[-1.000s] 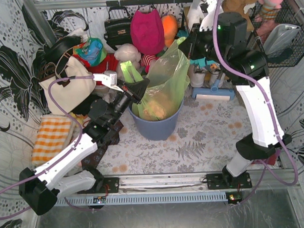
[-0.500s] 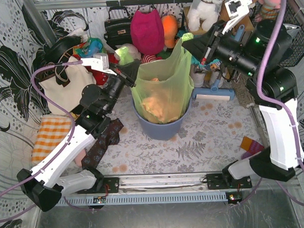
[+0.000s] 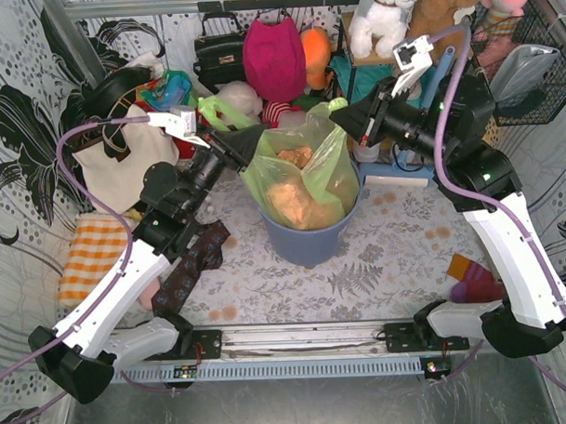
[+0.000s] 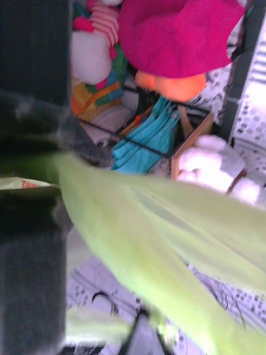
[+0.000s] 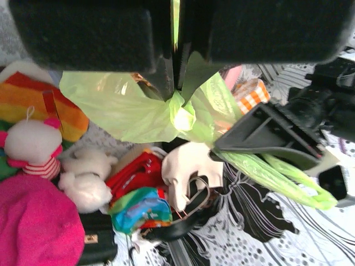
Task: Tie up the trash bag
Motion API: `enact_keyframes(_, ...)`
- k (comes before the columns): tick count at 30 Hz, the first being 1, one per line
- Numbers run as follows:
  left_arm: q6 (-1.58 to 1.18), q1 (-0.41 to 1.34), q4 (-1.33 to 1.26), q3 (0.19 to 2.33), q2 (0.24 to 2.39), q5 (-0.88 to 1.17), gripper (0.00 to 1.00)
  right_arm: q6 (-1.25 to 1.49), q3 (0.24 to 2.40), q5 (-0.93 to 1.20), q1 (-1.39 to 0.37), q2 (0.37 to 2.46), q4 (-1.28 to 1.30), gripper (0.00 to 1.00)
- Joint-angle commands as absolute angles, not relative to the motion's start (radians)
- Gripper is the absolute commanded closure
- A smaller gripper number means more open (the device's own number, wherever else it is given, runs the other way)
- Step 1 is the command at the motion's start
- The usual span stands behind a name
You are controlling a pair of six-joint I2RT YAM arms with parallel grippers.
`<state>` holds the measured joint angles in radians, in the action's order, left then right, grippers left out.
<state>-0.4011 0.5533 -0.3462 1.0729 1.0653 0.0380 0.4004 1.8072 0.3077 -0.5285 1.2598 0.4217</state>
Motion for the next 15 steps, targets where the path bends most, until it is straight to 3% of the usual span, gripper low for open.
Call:
enact_keyframes(1, -0.426, 0.549, -0.423, 1.042, 1.000, 0.127, 0.56, 0.412, 1.742, 0.269, -0.530, 1.184, 0.334, 1.00)
enact_keyframes(5, -0.414, 0.549, -0.441, 1.054, 0.970, 0.175, 0.41, 0.393, 1.725, 0.267, -0.530, 1.140, 0.309, 1.00)
enact_keyframes(13, -0.357, 0.549, -0.331, 1.204, 0.965, 0.184, 0.33, 0.339, 1.771, 0.353, -0.529, 1.127, 0.236, 1.00)
enact_keyframes(15, -0.332, 0.549, -0.290, 1.270, 0.967, 0.208, 0.31, 0.327, 1.760, 0.372, -0.530, 1.122, 0.218, 0.88)
